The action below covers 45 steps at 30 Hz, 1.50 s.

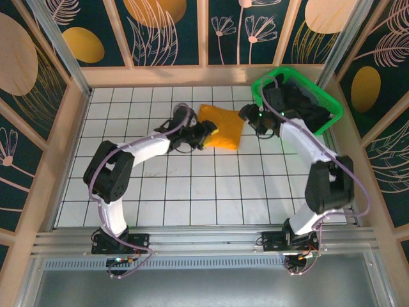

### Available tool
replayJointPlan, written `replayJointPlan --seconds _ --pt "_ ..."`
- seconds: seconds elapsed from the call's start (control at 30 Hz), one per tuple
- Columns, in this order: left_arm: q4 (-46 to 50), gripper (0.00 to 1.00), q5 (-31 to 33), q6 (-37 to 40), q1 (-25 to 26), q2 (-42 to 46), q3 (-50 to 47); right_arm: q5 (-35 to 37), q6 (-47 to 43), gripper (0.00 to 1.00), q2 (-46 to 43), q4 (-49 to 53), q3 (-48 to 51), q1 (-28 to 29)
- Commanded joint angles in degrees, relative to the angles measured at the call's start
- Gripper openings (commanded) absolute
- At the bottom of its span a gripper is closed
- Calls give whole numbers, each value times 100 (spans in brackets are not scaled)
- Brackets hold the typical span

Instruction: Fold and stack the t-shirts

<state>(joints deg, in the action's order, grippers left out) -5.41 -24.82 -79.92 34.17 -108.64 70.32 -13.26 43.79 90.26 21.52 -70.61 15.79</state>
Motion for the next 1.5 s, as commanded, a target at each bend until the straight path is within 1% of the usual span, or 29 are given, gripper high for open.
replayJointPlan --seconds 0.0,0.07,0.17,0.4,0.47,0.5,0.57,0.63,0.67,0.77,0.9,0.97,1.07,1.17,1.23,1.27,1.3,1.33,1.37,1.4,1.47 --pt "-887 61 114 -1007 210 -409 -53 -291 546 60 -601 -436 735 -20" --pt "-919 61 108 -1130 316 -675 87 -296 600 60 -891 -342 952 -34" --pt "-676 62 250 -1062 429 -1054 428 -275 568 60 -1158 -180 1071 -98" --pt "-996 61 599 -1335 520 -1794 903 -342 561 60 -1504 -43 1184 -195" --pt "-1092 56 722 -1392 519 -1979 1051 -387 582 60 -1578 -36 1237 -203" --pt "-1157 50 785 -1448 520 -2087 1132 -405 603 59 -1616 -34 1270 -206" --pt "-1472 27 910 -1638 517 -2250 1184 -461 638 59 -1731 -83 1335 -223" --pt "-1889 5 1200 -1859 511 -2342 1130 -532 627 59 -1846 -195 1380 -252" --pt "-2015 0 1328 -1922 488 -2354 1101 -550 622 59 -1885 -216 1377 -267" --pt "-2332 0 1547 -2054 301 -2239 843 -628 559 59 -1915 -160 1303 -367" --pt "-2536 0 1538 -1803 -239 -1763 200 -695 498 58 -1907 -143 1234 -486" --pt "-2717 0 1346 -1520 -683 -1523 -175 -746 483 58 -1860 -182 1195 -512" --pt "-2614 0 698 -767 -1495 -1244 -508 -838 453 58 -1738 -265 1132 -521" --pt "-2280 0 204 189 -2380 -974 -757 -933 409 57 -1589 -366 1070 -524" --pt "-2215 0 -354 910 -2979 -999 -719 -1055 368 57 -1489 -492 1040 -524" --pt "-2004 0 -635 1358 -3212 -1076 -525 -1117 353 57 -1447 -563 1032 -518" --pt "-1393 0 -805 2020 -3427 -1179 -213 -1201 328 57 -1403 -658 1023 -520" --pt "-794 0 -812 2654 -3606 -1255 52 -1303 315 57 -1357 -772 1031 -516" --pt "-320 0 -745 3090 -3731 -1304 213 -1388 295 57 -1309 -860 1021 -517" --pt "29 0 -636 3424 -3881 -1351 341 -1469 274 57 -1255 -950 1001 -517" --pt "108 0 -630 3619 -4170 -1379 284 -1629 222 57 -1148 -1108 930 -499"
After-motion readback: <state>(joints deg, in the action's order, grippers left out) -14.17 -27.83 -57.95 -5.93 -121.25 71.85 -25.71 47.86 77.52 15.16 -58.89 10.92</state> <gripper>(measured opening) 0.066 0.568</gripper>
